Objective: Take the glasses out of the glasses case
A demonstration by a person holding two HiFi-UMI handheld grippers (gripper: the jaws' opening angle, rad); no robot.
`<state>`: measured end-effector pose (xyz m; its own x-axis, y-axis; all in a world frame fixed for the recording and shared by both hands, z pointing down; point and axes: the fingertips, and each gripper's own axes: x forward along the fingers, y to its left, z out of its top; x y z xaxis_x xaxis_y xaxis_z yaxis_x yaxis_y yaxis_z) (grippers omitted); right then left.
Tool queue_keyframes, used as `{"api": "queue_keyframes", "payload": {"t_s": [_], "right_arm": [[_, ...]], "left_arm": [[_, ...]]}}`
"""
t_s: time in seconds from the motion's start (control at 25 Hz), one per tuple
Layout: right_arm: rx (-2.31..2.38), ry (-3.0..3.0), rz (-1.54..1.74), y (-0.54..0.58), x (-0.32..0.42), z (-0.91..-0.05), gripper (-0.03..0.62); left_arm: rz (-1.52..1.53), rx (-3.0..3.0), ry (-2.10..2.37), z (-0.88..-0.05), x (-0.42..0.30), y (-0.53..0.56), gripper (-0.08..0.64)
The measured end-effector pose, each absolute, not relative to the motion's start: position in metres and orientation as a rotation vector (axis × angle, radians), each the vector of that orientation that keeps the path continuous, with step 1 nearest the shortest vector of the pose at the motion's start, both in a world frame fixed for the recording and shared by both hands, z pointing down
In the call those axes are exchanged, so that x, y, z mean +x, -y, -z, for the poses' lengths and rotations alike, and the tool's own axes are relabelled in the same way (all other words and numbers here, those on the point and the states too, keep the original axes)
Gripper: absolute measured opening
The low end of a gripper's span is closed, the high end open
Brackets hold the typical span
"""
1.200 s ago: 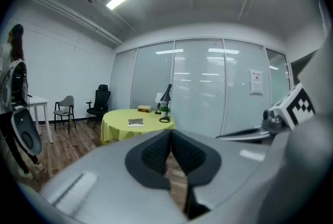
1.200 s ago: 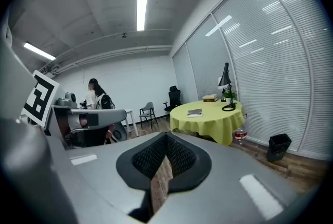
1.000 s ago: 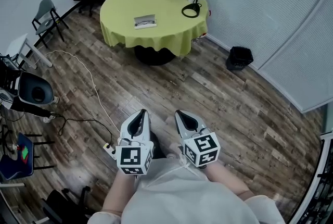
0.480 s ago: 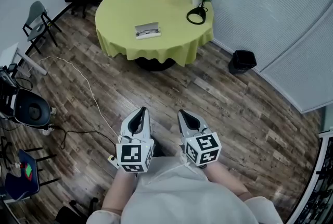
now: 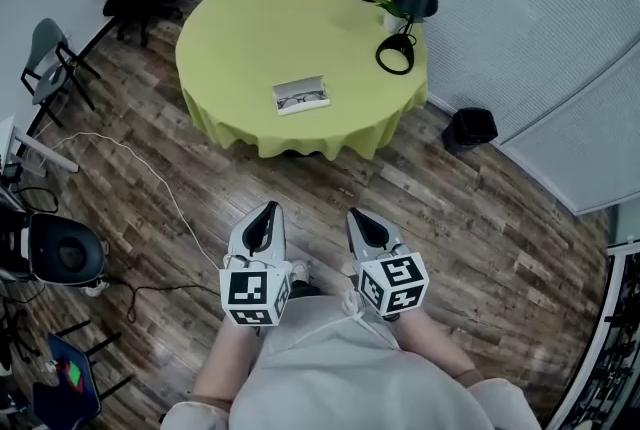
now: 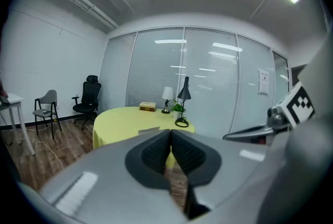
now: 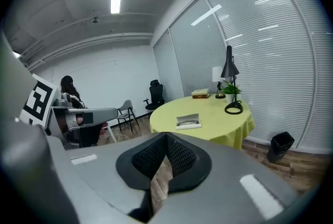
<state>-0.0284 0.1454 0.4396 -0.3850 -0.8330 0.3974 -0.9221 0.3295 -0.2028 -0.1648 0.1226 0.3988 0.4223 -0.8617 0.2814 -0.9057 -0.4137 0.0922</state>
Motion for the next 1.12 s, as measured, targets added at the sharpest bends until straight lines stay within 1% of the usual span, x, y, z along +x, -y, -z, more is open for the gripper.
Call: {"api": "queue_keyframes", "payload": {"t_s": [0.32, 0.6, 0.8, 1.12], "right_arm": [[1.662, 2.288, -0.640, -0.071, -0.038, -0.454, 0.000], [1.640, 2.301, -0.654, -0.001, -0.033, -0.467, 0.000], [1.564, 2.372, -0.631, 0.076, -0.026, -0.467, 0.000], [1.446, 2.449, -0.588, 0.204, 0.006, -0.451, 0.000]], "left_arm": [[-0.277, 2.390, 1.474, -0.423, -0.194, -0.042, 0.006], [-0.277, 2.332, 1.463, -0.440, -0.187, 0.014, 0.006], [-0.283, 2.290, 1.542, -0.442, -0.181, 0.077, 0.006], [-0.280, 2.252, 1.655, -0.427, -0.153, 0.186, 0.006]]}}
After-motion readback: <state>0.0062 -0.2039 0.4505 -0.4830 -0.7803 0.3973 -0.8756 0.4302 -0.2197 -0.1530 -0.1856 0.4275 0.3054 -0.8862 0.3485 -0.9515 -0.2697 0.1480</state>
